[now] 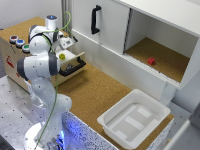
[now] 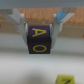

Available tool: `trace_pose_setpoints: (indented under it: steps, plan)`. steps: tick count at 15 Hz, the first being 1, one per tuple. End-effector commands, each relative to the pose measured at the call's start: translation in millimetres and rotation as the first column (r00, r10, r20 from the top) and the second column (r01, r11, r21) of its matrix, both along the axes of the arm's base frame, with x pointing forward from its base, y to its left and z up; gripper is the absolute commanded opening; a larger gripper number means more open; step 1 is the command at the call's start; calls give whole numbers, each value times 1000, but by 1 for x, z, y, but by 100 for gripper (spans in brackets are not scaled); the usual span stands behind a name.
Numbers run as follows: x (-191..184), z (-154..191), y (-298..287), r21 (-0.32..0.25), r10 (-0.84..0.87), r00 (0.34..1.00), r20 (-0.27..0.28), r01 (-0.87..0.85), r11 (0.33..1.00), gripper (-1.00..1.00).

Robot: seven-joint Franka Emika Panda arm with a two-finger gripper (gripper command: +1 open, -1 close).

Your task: Place the purple object on top of the drawer

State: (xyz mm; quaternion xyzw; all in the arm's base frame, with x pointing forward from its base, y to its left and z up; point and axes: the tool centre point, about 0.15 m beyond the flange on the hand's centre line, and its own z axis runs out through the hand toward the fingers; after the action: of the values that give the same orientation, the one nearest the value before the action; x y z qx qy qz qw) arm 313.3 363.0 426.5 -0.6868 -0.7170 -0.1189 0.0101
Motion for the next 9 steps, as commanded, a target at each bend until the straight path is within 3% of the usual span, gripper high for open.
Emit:
trace_pose_setpoints:
  steps: [1,9]
  plan:
    - [12,58,57,-93,55,998,32,-52,994,-100]
    - [5,51,96,-103,116,993,8,-114,988,-100]
